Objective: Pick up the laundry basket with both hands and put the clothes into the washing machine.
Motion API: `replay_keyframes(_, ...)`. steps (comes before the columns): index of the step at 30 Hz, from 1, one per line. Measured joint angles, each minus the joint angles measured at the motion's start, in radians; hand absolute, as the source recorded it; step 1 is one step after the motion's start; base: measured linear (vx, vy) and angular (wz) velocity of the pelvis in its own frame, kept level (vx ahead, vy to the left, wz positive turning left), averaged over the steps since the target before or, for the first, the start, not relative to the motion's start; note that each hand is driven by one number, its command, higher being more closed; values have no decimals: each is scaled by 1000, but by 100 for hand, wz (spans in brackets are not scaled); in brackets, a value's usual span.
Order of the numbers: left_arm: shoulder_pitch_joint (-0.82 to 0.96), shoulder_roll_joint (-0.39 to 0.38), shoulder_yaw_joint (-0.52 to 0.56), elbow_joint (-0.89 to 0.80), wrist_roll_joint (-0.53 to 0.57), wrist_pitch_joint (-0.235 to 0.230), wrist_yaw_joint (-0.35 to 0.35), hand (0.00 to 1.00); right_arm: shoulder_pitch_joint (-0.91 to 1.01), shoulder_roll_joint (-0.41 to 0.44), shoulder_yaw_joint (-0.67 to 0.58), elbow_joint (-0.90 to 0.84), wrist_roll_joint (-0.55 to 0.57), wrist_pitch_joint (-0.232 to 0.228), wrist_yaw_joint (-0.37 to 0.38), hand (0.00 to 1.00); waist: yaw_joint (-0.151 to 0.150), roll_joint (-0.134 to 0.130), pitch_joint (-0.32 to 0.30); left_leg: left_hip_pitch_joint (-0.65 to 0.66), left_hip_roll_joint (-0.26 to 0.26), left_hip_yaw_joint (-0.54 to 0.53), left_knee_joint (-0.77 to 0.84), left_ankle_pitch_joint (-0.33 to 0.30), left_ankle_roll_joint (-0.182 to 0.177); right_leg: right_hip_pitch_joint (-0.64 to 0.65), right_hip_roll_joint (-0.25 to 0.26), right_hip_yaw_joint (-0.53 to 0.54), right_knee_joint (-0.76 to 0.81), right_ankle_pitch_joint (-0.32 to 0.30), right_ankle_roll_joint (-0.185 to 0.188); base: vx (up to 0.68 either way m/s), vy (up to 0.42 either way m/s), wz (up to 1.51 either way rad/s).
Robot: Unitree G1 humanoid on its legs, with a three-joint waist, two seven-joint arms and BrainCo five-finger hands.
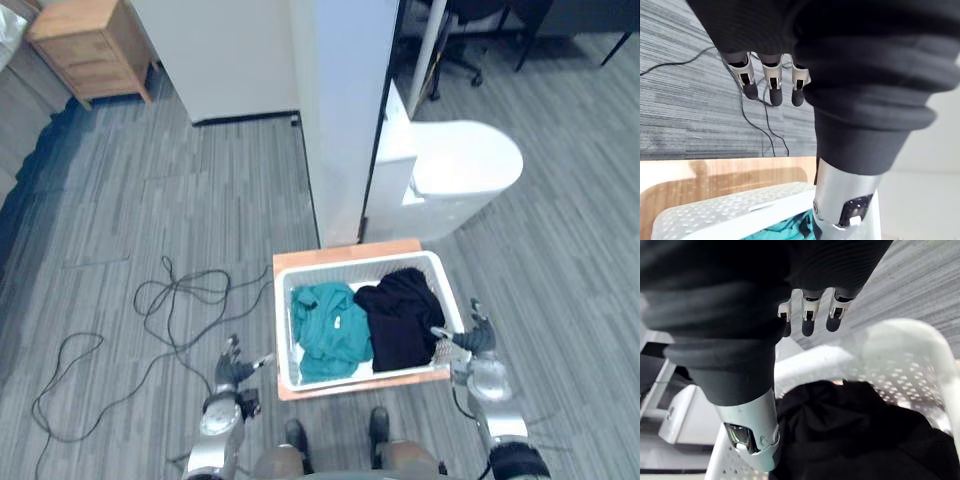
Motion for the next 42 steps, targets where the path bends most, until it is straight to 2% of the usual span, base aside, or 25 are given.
replay_keyframes(5, -292, 22, -48, 146, 30, 6, 20, 0, -297, -87, 59, 122, -1, 3, -6, 0, -23, -3, 131, -188, 2, 5, 144, -13, 20, -143, -22, 25, 24, 64, 10, -227, 13, -5)
replay_keyframes(6, -316, 24, -52, 155, 31, 7, 21, 0, -319, -98, 65, 130, -1, 6, -7, 100, -23, -3, 146, -200, 2, 5, 158, -15, 22, -151, -23, 26, 29, 67, 10, -199, -2, -2)
replay_keyframes(7, -355, 32, -52, 178, 32, 7, 28, 100, -349, -104, 75, 134, 6, 11, -6, 100, -22, -3, 169, -225, 8, 5, 187, -19, 26, -172, -23, 27, 46, 69, 8, -139, 0, -2)
replay_keyframes(11, -420, 45, -60, 244, 35, 17, 28, 100, -386, -111, 79, 141, 15, 15, -6, 100, -22, -3, 175, -284, 22, 3, 242, -27, 27, -223, -21, 28, 79, 69, 7, -119, -25, -2)
replay_keyframes(15, -441, 65, -54, 264, 34, 26, 47, 100, -394, -109, 82, 151, 102, 17, -7, 100, -23, 0, 185, -291, 29, 4, 258, -28, 29, -233, -21, 30, 95, 68, 4, -56, -10, -2)
replay_keyframes(20, -409, 110, -52, 226, 33, 41, 62, 100, -309, -101, 78, 72, 160, 17, -6, 100, -23, 3, 189, -289, 33, 3, 255, -28, 28, -231, -22, 29, 91, 70, 1, -8, 0, 0)
replay_keyframes(25, -205, 105, -53, 42, 33, 85, 61, 100, -112, -49, 42, -122, 165, 19, -6, 100, -27, 4, 190, -213, 30, 4, 226, -30, 26, -150, -16, 27, 54, 70, 2, 72, -8, -1)
replay_keyframes(26, -118, 100, -52, -53, 34, 88, 61, 100, -37, -32, 30, -225, 164, 18, -5, 100, -27, 4, 190, -179, 24, 6, 206, -34, 20, -118, -14, 28, 34, 69, 3, 83, 2, -3)
replay_keyframes(30, 32, 94, -51, -250, 37, 88, 61, 100, 111, -4, 16, -434, 148, 15, 6, 100, -28, 0, 181, -127, 15, 15, 180, -45, 13, -64, -12, 35, 1, 67, 5, 72, 15, -6)
replay_keyframes(34, 166, 92, -42, -366, 37, 88, 60, 100, 247, 43, 12, -574, 83, 5, 29, 100, -33, -5, 96, -74, 17, 79, 178, -73, 17, -50, -3, 103, 1, 61, 13, 103, 38, -44)
replay_keyframes(37, 225, 86, -32, -444, 35, 87, 60, 100, 283, 55, 11, -617, 63, -7, 30, 100, -50, -12, 79, -18, 36, 176, 216, -128, 25, -44, 14, 153, 9, 66, 22, 38, 49, -95)
replay_keyframes(38, 236, 86, -27, -456, 34, 87, 60, 100, 284, 62, 11, -618, 62, -8, 32, 100, -50, -19, 76, -3, 41, 209, 221, -138, 24, -47, 16, 127, 4, 64, 16, -20, 35, -127)
replay_keyframes(39, 246, 76, -15, -461, 31, 87, 60, 100, 284, 71, 11, -618, 54, -8, 36, 100, -56, -18, 69, 21, 59, 274, 225, -154, 28, -52, -5, 0, 18, -2, -66, -10, 75, -156)
replay_keyframes(40, 253, 76, -9, -468, 30, 87, 60, 100, 287, 81, 12, -614, 49, -8, 38, 100, -57, -18, 66, 53, 90, 341, 224, -161, 26, -56, -43, -196, 68, -47, -137, 0, 66, -161)
replay_keyframes(41, 258, 80, -8, -468, 29, 87, 60, 100, 288, 90, 12, -612, 47, -9, 40, 100, -56, -25, 62, 72, 96, 380, 224, -167, 20, -56, -69, -296, 95, -59, -155, 20, 70, -174)
replay_keyframes(42, 264, 81, -7, -468, 22, 87, 60, 100, 288, 97, 11, -600, 46, -10, 44, 100, -54, -35, 52, 108, 104, 451, 227, -182, 6, -56, -129, -463, 157, -75, -179, 50, 15, -181)
